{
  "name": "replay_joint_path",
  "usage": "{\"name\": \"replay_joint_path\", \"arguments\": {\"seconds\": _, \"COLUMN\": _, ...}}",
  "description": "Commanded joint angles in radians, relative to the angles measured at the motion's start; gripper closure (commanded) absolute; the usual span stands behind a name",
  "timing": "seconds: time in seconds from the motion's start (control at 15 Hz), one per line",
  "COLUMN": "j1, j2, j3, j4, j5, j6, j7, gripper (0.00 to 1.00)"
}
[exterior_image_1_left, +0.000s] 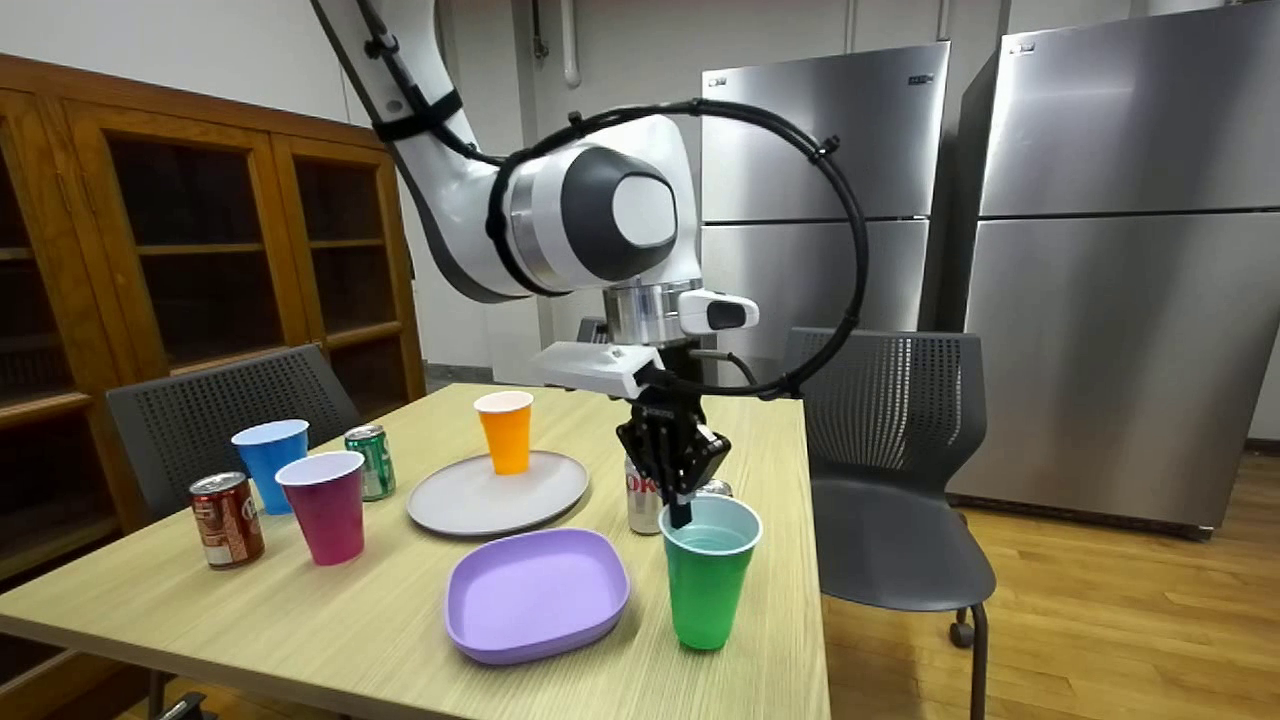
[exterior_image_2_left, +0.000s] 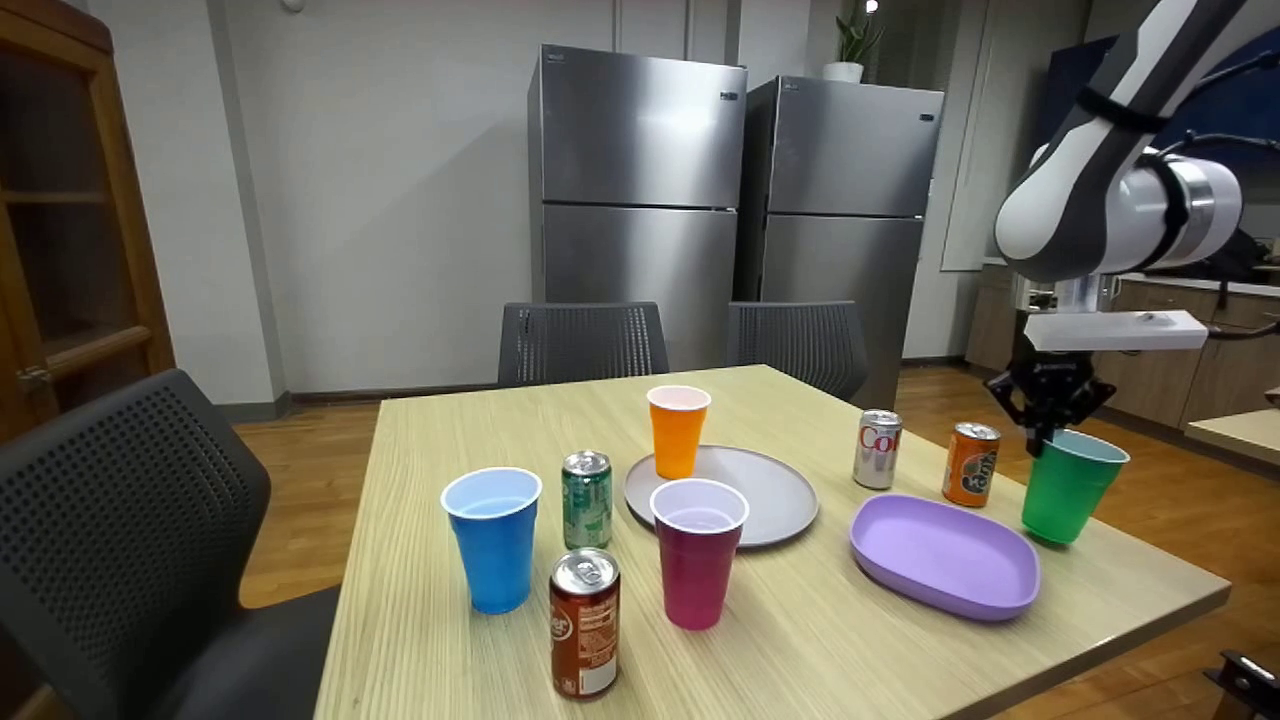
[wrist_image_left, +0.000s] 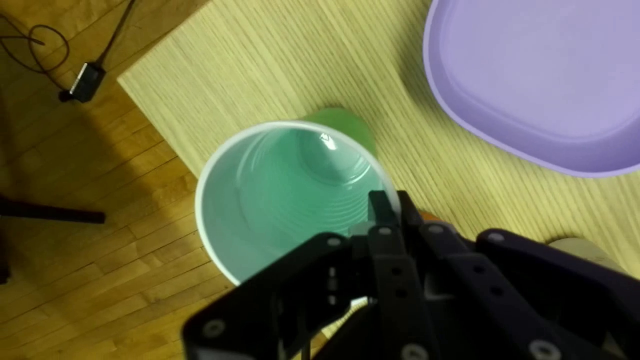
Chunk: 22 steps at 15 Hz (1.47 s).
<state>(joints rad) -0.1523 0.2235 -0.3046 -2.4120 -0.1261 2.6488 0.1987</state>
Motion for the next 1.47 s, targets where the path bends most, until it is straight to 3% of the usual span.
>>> {"name": "replay_joint_path", "arguments": {"seconds": 0.0, "j1": 0.051, "j2": -0.157, "j3": -0.023, "j4": -0.126, "j5": -0.128, "j6": -0.017, "j7": 0.13, "gripper": 0.99}}
{"name": "replay_joint_path", "arguments": {"seconds": 0.4, "j1": 0.029, "j2": -0.364, "j3": 0.05, "j4": -0.247, "j5": -0.325, "j6": -0.051, "j7": 0.3, "gripper": 0.99}}
{"name": "replay_joint_path", "arguments": {"seconds": 0.67, "j1": 0.02, "j2": -0.434, "j3": 0.162, "j4": -0.256, "j5": -0.327, "j6": -0.079, "j7": 0.328, "gripper": 0.99}}
{"name": "replay_joint_path", "arguments": {"seconds": 1.07, "j1": 0.057, "j2": -0.37, "j3": 0.293, "j4": -0.151, "j5": -0.259, "j6": -0.06, "j7": 0.276, "gripper": 0.99}}
{"name": "replay_joint_path", "arguments": {"seconds": 1.4, "j1": 0.102, "j2": -0.229, "j3": 0.336, "j4": 0.019, "j5": -0.232, "j6": -0.057, "j7": 0.216, "gripper": 0.99}}
